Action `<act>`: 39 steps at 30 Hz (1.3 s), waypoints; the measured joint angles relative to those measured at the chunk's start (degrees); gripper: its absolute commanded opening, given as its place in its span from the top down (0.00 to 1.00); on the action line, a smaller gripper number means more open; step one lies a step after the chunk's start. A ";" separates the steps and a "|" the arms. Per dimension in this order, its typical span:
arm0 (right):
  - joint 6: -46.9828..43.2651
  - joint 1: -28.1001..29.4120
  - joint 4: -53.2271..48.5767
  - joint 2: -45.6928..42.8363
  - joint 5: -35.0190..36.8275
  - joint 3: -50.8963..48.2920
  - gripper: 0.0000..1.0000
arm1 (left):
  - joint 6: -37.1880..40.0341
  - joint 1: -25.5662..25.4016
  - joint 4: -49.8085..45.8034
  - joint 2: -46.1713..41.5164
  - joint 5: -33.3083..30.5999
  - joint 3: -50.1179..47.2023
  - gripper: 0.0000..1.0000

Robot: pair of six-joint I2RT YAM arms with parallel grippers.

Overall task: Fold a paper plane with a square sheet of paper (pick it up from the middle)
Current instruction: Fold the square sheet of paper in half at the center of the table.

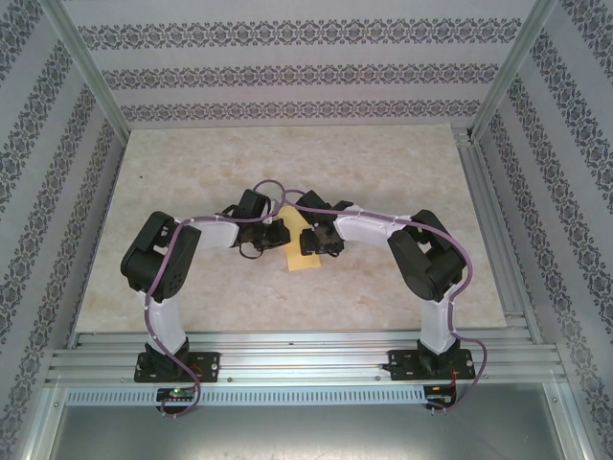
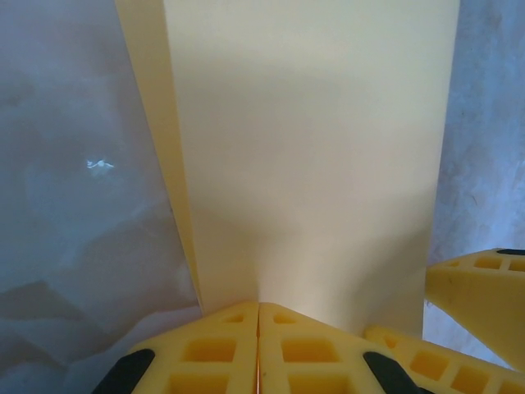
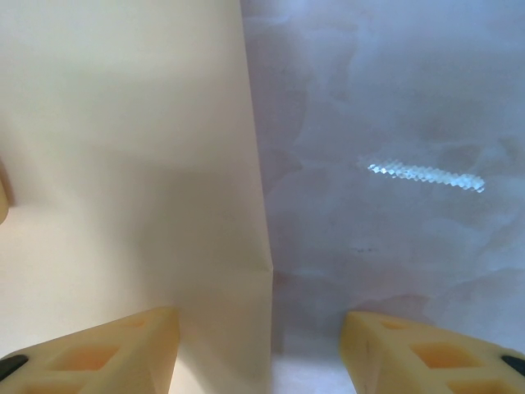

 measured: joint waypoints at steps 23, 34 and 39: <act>2.40 -6.01 15.98 -12.02 -19.47 -5.68 0.63 | 1.11 -0.31 -3.63 0.42 -1.49 1.95 0.91; 4.33 -6.03 19.71 -4.81 -26.23 -6.64 0.70 | 1.49 -0.31 -3.82 0.44 -1.51 2.08 0.91; 4.52 -6.19 20.11 -3.50 -26.38 -7.96 0.71 | 1.49 -0.31 -3.87 0.44 -1.51 2.08 0.92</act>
